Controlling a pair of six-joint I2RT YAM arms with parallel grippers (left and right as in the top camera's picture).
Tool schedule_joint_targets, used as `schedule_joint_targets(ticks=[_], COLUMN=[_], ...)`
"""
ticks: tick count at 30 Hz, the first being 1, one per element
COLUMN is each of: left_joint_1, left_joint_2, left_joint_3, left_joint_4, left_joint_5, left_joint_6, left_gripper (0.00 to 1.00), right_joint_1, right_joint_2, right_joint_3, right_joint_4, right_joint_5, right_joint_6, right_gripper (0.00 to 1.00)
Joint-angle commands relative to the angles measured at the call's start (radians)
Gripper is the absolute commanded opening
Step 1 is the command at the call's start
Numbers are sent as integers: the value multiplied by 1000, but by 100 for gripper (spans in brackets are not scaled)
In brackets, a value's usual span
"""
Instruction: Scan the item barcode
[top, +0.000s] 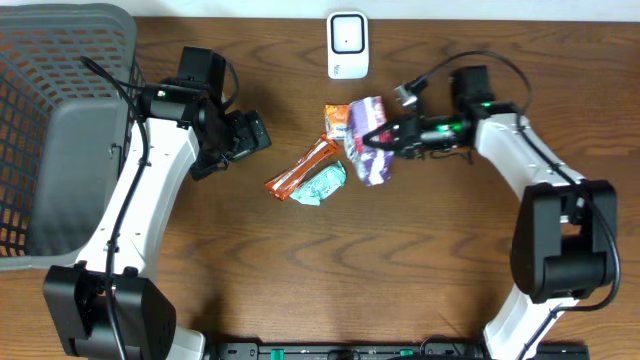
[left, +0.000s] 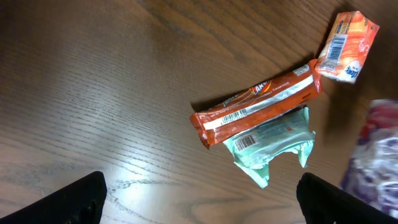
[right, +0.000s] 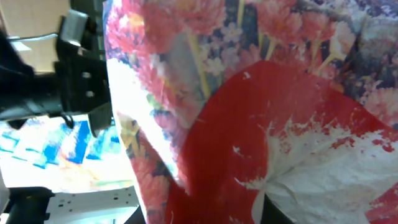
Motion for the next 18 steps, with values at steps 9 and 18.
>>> schedule_joint_targets(ticks=[9,18], left_joint_1=[2,2], left_joint_2=[6,6], left_joint_3=[11,11], left_joint_4=[-6,-6], left_joint_5=[-11,-11], left_joint_6=[6,6], left_gripper=[98,98], right_joint_1=[-82,-225], right_joint_2=[175,101], right_joint_3=[1,179], right_joint_4=[-21,-374], right_joint_5=[78,525], right_joint_6=[38,-95], right_gripper=[1,38])
